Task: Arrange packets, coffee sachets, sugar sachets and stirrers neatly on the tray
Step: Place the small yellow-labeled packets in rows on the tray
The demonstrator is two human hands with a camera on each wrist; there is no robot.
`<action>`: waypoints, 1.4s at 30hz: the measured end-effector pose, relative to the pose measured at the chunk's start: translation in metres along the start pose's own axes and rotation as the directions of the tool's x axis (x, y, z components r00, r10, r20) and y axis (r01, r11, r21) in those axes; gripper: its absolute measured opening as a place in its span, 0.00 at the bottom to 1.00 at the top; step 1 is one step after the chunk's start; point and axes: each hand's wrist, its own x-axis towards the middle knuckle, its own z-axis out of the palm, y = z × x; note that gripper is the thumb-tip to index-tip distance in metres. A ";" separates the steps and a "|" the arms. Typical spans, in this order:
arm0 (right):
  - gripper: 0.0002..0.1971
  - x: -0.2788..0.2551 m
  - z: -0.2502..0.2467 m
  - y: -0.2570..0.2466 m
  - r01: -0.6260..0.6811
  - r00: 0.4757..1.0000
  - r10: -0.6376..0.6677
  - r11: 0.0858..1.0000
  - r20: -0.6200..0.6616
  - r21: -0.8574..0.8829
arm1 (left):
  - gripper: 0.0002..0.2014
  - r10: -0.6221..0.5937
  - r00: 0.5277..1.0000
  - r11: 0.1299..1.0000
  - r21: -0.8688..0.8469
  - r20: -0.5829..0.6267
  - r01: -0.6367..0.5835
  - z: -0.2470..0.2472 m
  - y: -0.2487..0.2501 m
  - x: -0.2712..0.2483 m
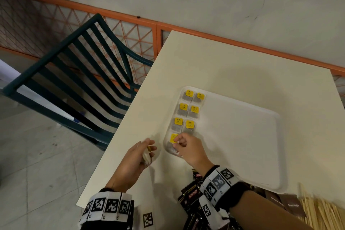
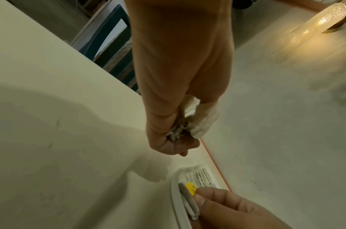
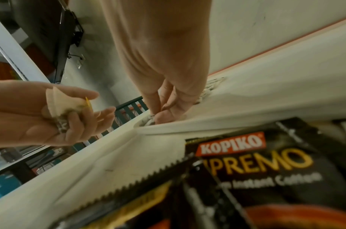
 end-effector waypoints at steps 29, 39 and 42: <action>0.07 -0.030 -0.037 -0.011 -0.199 0.979 0.158 0.892 0.132 0.407 | 0.14 -0.041 0.989 0.997 0.068 0.139 0.031 0.028 -0.008 0.002; 0.13 -0.011 -0.029 0.020 -0.157 0.971 0.195 0.955 -0.136 0.251 | 0.18 -0.125 0.990 0.973 -0.188 0.061 0.135 0.034 0.005 0.000; 0.13 -0.006 -0.025 0.021 -0.134 0.972 0.165 0.974 -0.167 0.182 | 0.29 -0.101 0.988 0.974 -0.193 0.113 0.122 0.031 0.003 -0.003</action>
